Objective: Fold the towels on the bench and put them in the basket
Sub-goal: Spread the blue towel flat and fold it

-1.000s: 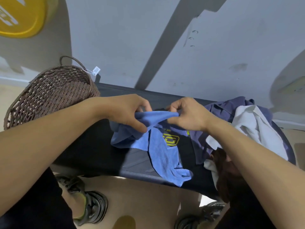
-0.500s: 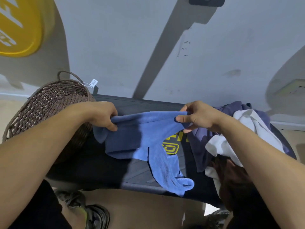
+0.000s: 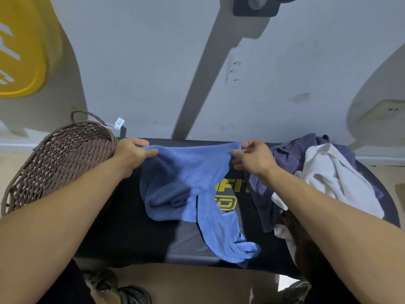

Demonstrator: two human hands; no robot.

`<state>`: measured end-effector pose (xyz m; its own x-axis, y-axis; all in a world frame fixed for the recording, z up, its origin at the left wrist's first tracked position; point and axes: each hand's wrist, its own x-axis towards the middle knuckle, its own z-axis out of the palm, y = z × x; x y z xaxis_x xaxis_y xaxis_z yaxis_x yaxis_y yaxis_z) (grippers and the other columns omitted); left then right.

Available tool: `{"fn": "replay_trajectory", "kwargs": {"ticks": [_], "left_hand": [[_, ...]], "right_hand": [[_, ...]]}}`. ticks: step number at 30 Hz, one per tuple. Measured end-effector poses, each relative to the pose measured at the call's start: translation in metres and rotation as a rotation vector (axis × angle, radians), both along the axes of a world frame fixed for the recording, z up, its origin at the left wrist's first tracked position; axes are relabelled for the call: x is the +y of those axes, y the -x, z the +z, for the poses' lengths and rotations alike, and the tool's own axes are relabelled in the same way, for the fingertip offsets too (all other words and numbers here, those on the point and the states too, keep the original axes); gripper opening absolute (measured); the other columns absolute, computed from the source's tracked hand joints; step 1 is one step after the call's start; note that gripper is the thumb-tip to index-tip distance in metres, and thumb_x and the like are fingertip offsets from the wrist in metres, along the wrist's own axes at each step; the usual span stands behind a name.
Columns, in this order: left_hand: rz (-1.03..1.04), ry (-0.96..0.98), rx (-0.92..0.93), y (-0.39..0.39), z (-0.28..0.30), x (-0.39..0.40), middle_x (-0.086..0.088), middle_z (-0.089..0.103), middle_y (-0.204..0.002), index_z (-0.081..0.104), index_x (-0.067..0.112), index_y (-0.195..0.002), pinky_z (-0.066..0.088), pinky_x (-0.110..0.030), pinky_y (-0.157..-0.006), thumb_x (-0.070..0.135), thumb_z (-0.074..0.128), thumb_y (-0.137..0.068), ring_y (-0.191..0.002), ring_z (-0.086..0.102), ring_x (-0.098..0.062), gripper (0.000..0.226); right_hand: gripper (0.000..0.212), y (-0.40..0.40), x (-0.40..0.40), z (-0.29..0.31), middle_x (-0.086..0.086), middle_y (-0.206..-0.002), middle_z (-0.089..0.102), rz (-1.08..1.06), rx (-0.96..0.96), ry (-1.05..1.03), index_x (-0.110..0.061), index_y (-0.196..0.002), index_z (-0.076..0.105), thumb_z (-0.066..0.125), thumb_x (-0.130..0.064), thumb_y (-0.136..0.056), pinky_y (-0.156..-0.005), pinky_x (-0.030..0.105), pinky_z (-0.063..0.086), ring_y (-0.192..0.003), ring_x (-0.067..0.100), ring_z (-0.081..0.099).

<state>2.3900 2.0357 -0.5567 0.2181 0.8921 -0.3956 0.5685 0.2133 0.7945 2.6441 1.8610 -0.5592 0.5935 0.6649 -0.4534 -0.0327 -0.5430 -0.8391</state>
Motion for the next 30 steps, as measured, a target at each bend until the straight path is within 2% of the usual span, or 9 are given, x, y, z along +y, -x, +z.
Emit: {"fn": "replay_trajectory", "kwargs": {"ticks": [2,4,7,10,12,16,21,26,30], "left_hand": [[0.100,-0.158,0.052,-0.002,-0.004,0.001,-0.017,0.061,-0.103,0.055,0.001,-0.122,0.050,-0.026,-0.075,0.004,0.080,-0.076,-0.088,0.058,-0.023,0.053],[0.011,-0.270,0.247,-0.003,-0.007,-0.003,-0.022,0.058,-0.115,0.046,-0.001,-0.131,0.047,-0.027,-0.083,0.007,0.078,-0.076,-0.100,0.058,-0.029,0.064],[-0.249,-0.376,0.466,-0.006,-0.003,-0.024,-0.021,0.061,-0.112,0.060,0.002,-0.112,0.045,-0.032,-0.088,0.011,0.075,-0.076,-0.104,0.059,-0.034,0.040],[-0.648,-0.174,0.643,-0.008,0.007,-0.054,-0.006,0.072,-0.099,0.070,0.010,-0.097,0.052,-0.034,-0.080,0.030,0.073,-0.077,-0.093,0.067,-0.023,0.028],[-0.839,-0.040,0.739,-0.003,0.005,-0.069,-0.001,0.065,-0.111,0.063,0.018,-0.115,0.051,-0.032,-0.082,0.044,0.074,-0.077,-0.096,0.062,-0.018,0.047],[-0.977,-0.134,0.798,0.016,-0.012,-0.081,-0.006,0.035,-0.140,0.029,0.027,-0.147,0.041,-0.034,-0.104,0.045,0.071,-0.078,-0.126,0.042,-0.025,0.083],[-0.956,-0.145,0.681,0.030,-0.026,-0.078,-0.007,0.024,-0.152,0.018,0.029,-0.154,0.030,-0.038,-0.115,0.044,0.068,-0.082,-0.140,0.028,-0.028,0.089],[-0.901,-0.179,0.690,0.035,-0.039,-0.075,-0.014,0.005,-0.162,0.010,0.030,-0.157,0.016,-0.040,-0.122,0.045,0.065,-0.085,-0.151,0.005,-0.028,0.091],[-0.946,-0.231,0.779,0.035,-0.036,-0.072,-0.014,0.006,-0.163,0.007,0.031,-0.157,0.018,-0.044,-0.121,0.049,0.063,-0.084,-0.151,0.006,-0.029,0.094]], "right_hand": [[0.042,0.003,0.001,-0.005,0.006,-0.084,0.058,0.067,0.041,0.068,-0.013,-0.116,0.041,0.072,-0.014,-0.087,-0.073,0.039,0.057,-0.072,0.023,0.059],[0.027,0.008,-0.001,-0.005,0.001,-0.071,0.056,0.339,-0.116,0.265,-0.012,-0.098,0.053,0.073,-0.022,-0.084,-0.062,0.033,0.050,-0.062,0.018,0.055],[0.038,0.027,-0.011,-0.005,0.005,-0.065,0.060,0.717,-0.313,0.476,-0.007,-0.074,0.068,0.067,-0.043,-0.086,-0.063,0.031,0.052,-0.059,0.021,0.056],[0.044,0.051,-0.025,-0.009,-0.003,-0.061,0.055,0.857,-0.312,0.513,-0.014,-0.065,0.060,0.071,-0.053,-0.080,-0.060,0.028,0.046,-0.063,0.019,0.053],[0.041,0.063,-0.035,-0.012,-0.006,-0.062,0.050,0.888,-0.313,0.498,-0.019,-0.064,0.050,0.077,-0.047,-0.077,-0.052,0.024,0.038,-0.061,0.016,0.049],[0.021,0.066,-0.042,-0.008,0.002,-0.078,0.062,0.913,-0.377,0.482,-0.006,-0.089,0.066,0.071,-0.026,-0.083,-0.053,0.026,0.041,-0.069,0.021,0.057],[0.015,0.047,-0.040,0.009,0.011,-0.059,0.068,0.861,-0.067,0.654,0.002,-0.096,0.060,0.062,-0.011,-0.090,-0.053,0.029,0.056,-0.046,0.019,0.062],[0.019,0.032,-0.059,0.017,0.019,-0.072,0.071,0.938,0.092,0.919,0.007,-0.088,0.064,0.059,-0.011,-0.090,-0.050,0.027,0.056,-0.058,0.023,0.070],[0.034,0.034,-0.073,0.009,0.009,-0.067,0.066,0.977,-0.253,0.949,0.005,-0.092,0.066,0.065,-0.028,-0.088,-0.054,0.027,0.052,-0.060,0.024,0.066]]}}
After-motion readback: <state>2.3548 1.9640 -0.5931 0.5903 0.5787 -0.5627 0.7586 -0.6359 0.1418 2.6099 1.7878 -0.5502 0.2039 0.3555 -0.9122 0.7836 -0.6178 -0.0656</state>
